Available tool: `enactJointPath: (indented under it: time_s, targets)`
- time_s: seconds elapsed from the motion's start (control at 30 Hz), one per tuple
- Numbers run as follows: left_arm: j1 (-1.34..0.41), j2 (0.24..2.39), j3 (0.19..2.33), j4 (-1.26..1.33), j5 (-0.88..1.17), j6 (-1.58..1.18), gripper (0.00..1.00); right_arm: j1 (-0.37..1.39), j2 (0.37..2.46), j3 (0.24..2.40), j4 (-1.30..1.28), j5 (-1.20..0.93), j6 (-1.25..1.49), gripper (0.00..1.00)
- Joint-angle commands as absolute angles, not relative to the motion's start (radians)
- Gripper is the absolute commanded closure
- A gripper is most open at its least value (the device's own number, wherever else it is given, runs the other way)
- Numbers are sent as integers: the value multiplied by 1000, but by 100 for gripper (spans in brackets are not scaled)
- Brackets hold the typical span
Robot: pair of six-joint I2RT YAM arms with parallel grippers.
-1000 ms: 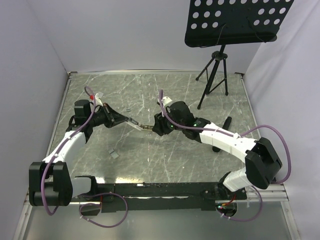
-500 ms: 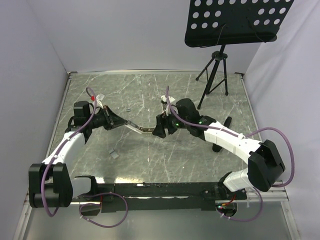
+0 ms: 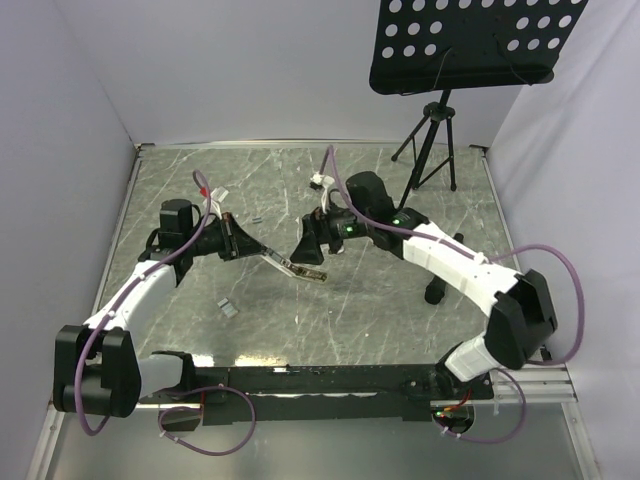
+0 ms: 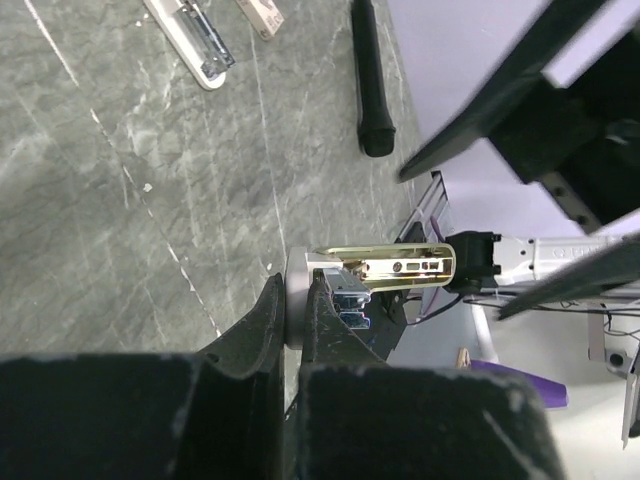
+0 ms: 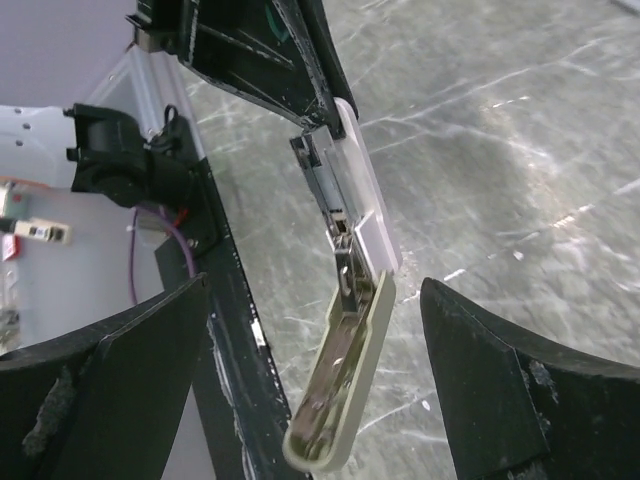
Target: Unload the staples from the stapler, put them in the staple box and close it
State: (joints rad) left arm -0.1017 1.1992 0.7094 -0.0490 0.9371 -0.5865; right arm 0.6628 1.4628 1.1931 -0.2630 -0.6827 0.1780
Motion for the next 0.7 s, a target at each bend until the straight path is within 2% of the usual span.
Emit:
enactJointPath:
  time_s: [0.0,0.1,0.37,0.47,0.5,0.57,0.6,0.67]
  targets:
    - [-106,1181,749,37,1022,-577,99,653,1554,1249,-316,-805,127,10]
    - [-107,1172,742,58,1038,-581,99,650,1586,1240,-299,-850,129,16]
    - [-107,1169,712,179,1081,-650,99,649,1650,1246,-291,-888,133,20]
    - [-107,1180,715,180,1078,-647,99,649,1660,1241,-284,-891,135,31]
    - [-106,1183,719,173,1080,-646,99,646,1660,1235,-276,-890,146,40]
    - [-107,1187,722,170,1074,-643,99,643,1652,1220,-255,-884,158,51]
    - [-107,1189,724,169,1071,-641,99,640,1649,1215,-250,-879,167,61]
    - [-107,1198,730,163,1062,-640,99,630,1635,1201,-229,-861,178,69]
